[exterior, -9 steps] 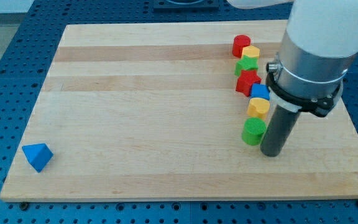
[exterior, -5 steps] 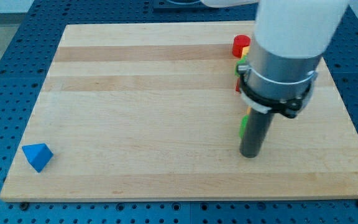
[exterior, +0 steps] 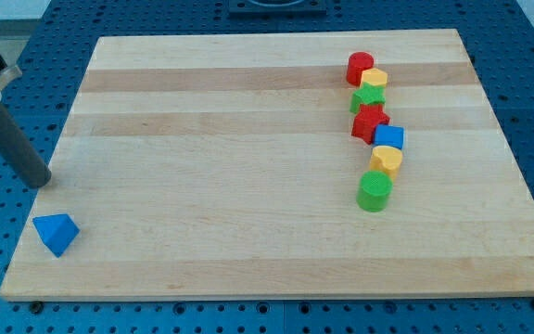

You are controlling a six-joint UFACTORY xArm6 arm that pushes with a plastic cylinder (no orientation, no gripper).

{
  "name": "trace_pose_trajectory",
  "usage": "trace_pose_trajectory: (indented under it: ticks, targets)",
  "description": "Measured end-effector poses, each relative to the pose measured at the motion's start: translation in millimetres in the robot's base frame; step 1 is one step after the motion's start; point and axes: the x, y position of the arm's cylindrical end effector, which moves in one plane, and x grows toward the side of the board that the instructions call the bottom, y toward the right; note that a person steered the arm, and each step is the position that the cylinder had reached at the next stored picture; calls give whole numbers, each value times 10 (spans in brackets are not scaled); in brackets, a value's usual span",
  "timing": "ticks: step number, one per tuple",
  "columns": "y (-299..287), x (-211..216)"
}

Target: Push the blue triangle to the bottom right side of the green circle

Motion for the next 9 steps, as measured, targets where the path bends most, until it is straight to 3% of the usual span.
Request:
trace_pose_trajectory:
  ticks: [1,2,3,4,5,7,8,9]
  targets:
    - [1,226]
    - [19,710]
    - [366,874]
    - [1122,871]
    - [1506,871]
    - [572,827]
    - [960,538]
    - [1892,513]
